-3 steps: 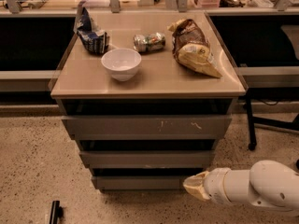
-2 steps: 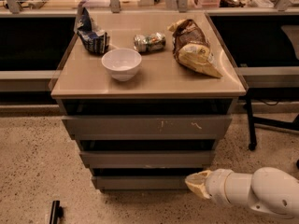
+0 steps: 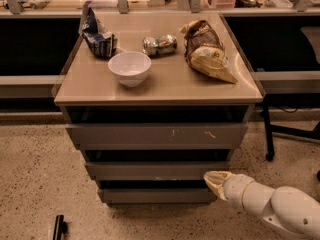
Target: Open middle drawer
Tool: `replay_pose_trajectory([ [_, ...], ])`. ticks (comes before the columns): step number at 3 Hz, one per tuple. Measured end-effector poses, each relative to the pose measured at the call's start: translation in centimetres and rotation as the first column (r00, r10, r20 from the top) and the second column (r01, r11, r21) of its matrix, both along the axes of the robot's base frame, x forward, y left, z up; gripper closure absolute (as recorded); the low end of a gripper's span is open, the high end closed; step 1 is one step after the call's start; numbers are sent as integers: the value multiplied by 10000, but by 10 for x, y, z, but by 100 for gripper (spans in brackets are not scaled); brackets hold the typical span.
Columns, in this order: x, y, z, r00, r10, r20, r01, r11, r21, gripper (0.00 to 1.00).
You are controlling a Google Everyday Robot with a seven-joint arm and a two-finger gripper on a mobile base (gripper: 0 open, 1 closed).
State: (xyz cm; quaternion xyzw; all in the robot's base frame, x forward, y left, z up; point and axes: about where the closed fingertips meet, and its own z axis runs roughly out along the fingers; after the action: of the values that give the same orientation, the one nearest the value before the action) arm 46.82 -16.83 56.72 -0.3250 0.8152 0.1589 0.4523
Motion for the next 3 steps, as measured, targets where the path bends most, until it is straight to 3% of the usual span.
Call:
replay_pose_trajectory([
  [1,26,-10,-14,9995,-189,245,177,9987,480,100],
  [3,34,-11,-25,9997,-99,232,83,9976,681,100],
])
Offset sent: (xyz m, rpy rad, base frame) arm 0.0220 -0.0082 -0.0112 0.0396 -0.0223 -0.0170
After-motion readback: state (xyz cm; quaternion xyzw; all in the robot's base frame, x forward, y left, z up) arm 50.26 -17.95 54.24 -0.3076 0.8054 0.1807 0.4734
